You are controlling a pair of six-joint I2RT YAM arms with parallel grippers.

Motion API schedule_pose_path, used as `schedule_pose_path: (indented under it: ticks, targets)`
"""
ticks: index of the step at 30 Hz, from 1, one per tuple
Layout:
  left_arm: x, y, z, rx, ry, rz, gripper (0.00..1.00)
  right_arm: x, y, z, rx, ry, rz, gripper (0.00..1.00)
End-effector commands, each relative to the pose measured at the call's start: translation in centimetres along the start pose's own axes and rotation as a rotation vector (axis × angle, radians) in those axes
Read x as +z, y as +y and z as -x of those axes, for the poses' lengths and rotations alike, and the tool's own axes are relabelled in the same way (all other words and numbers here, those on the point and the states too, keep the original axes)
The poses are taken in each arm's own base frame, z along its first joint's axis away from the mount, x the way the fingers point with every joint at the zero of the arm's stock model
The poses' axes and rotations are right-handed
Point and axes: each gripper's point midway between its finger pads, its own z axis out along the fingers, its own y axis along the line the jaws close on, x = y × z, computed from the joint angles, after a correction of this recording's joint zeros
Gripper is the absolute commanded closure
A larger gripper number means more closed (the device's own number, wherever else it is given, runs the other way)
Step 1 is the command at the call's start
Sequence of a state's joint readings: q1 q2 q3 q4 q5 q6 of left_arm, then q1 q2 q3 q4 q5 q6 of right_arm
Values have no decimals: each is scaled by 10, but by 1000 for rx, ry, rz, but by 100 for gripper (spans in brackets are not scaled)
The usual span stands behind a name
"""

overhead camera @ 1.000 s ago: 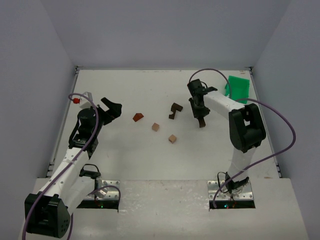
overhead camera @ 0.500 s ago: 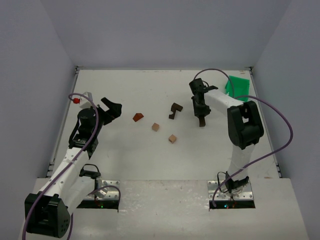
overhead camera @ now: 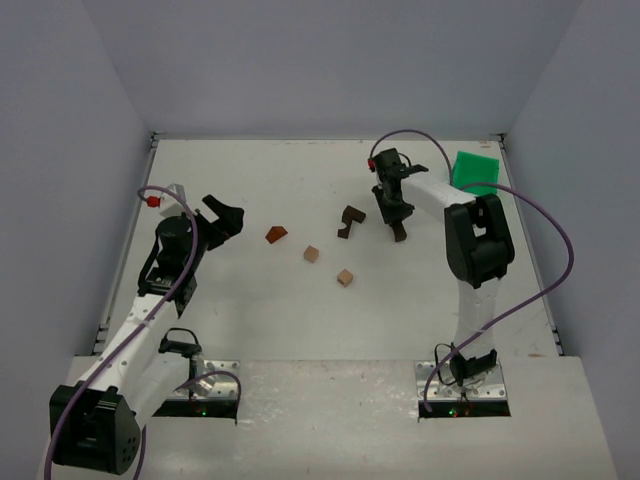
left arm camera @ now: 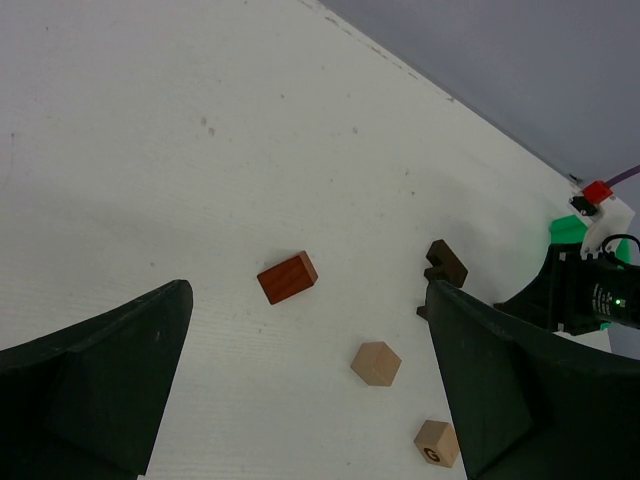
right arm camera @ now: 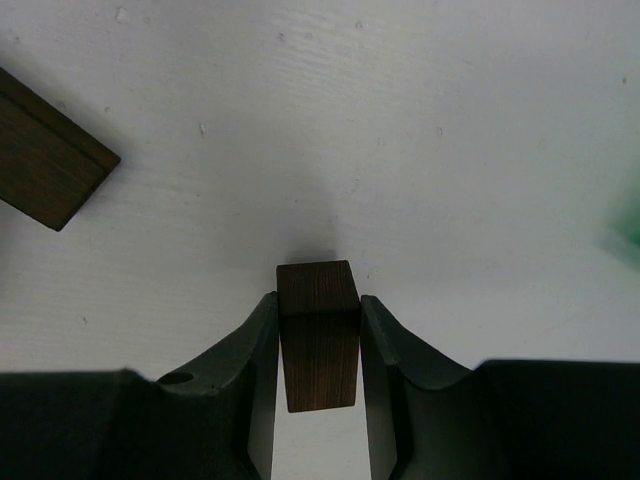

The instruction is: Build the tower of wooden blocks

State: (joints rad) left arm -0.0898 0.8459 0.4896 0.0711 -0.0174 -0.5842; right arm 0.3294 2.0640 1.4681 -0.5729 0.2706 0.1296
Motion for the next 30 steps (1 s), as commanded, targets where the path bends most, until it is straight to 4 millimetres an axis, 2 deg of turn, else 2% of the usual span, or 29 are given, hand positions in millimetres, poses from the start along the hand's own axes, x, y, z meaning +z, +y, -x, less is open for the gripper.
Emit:
schedule_pose_path:
  ticks: [1,4,9,13,15,16,17,20,21,24,27,30]
  targets:
    - [2,-6,13,1,-53,-26,0,-6,13,27,-174,-140,116,98]
    - [3,-6,12,2,-48,-25,0,-6,27,22,-253,-155,204,95]
    - [4,-6,11,3,-43,-24,0,-2,24,22,-257,-164,186,90]
    - [4,-6,12,3,-45,-27,0,-2,20,22,-244,-157,159,75]
    - [3,-6,12,3,-45,-29,0,-6,20,23,-242,-160,156,61]
    - [3,-7,12,3,-45,-30,0,-11,19,25,-242,-168,153,52]
    - [3,-7,12,3,-44,-31,0,-14,20,28,-244,-177,150,52]
    - [3,-7,11,2,-42,-34,0,-42,29,41,-267,-239,122,35]
    - [3,-8,11,2,-41,-35,0,-43,36,39,-284,-237,117,28]
    - [3,-8,10,4,-38,-36,0,-80,57,59,-266,-345,64,3]
    - [2,-8,11,4,-39,-36,0,-99,77,61,-111,-382,113,1]
    - [1,-8,11,3,-42,-38,0,-102,91,57,44,-389,164,1]
